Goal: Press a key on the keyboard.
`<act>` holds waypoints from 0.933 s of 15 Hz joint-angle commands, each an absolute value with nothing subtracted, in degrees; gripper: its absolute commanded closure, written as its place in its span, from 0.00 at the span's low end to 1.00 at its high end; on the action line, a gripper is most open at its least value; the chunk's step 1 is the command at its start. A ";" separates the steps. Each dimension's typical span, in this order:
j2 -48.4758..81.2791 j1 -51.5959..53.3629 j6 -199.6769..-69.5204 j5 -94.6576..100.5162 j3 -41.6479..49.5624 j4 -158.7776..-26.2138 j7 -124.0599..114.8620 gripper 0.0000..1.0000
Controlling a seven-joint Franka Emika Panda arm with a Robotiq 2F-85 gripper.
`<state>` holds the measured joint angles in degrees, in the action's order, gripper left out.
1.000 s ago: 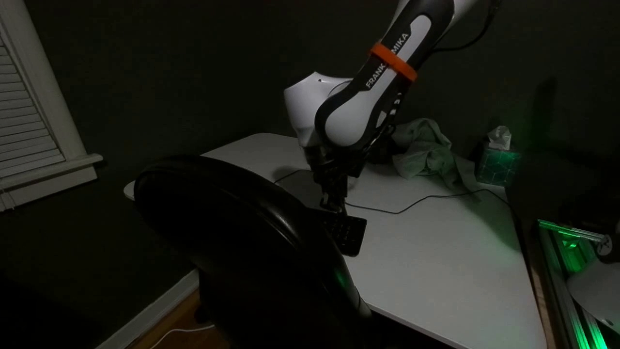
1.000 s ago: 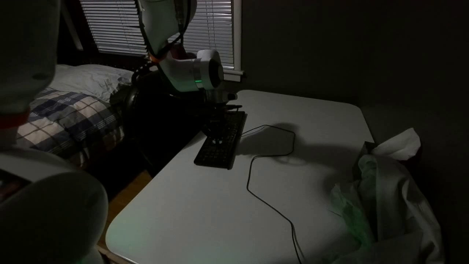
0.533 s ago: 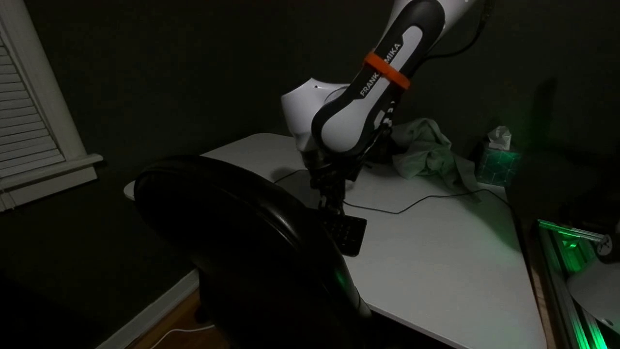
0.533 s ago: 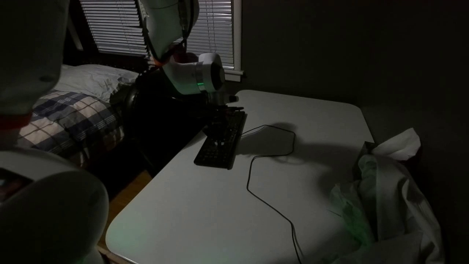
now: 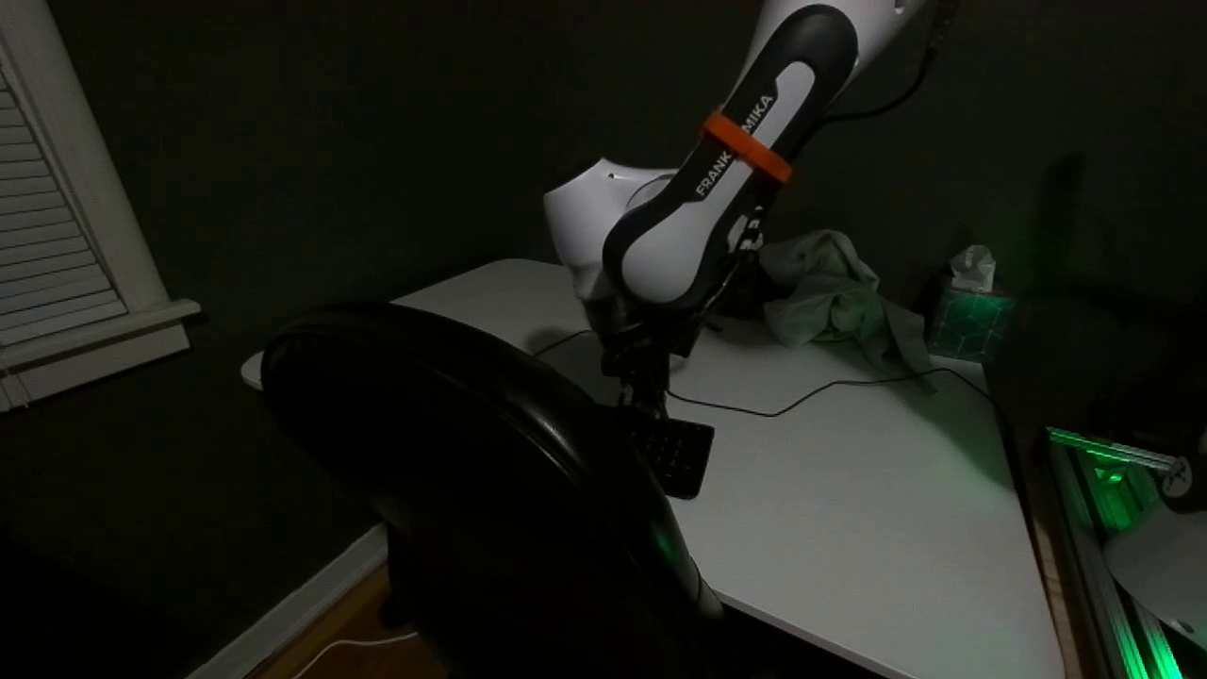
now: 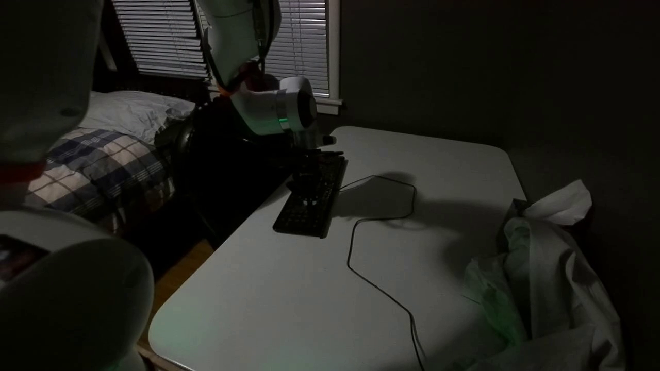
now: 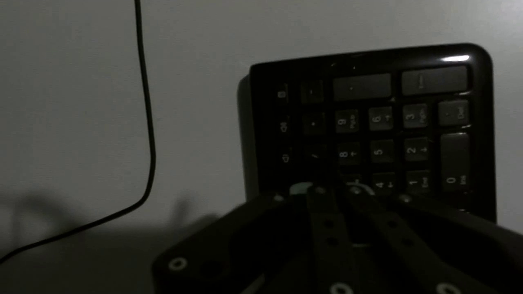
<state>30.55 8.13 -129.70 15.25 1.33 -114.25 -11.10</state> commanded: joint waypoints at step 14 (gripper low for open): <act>33.63 9.84 -130.16 18.04 2.50 -113.04 -12.47 1.00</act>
<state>31.67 8.95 -129.69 16.78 1.86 -113.78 -11.27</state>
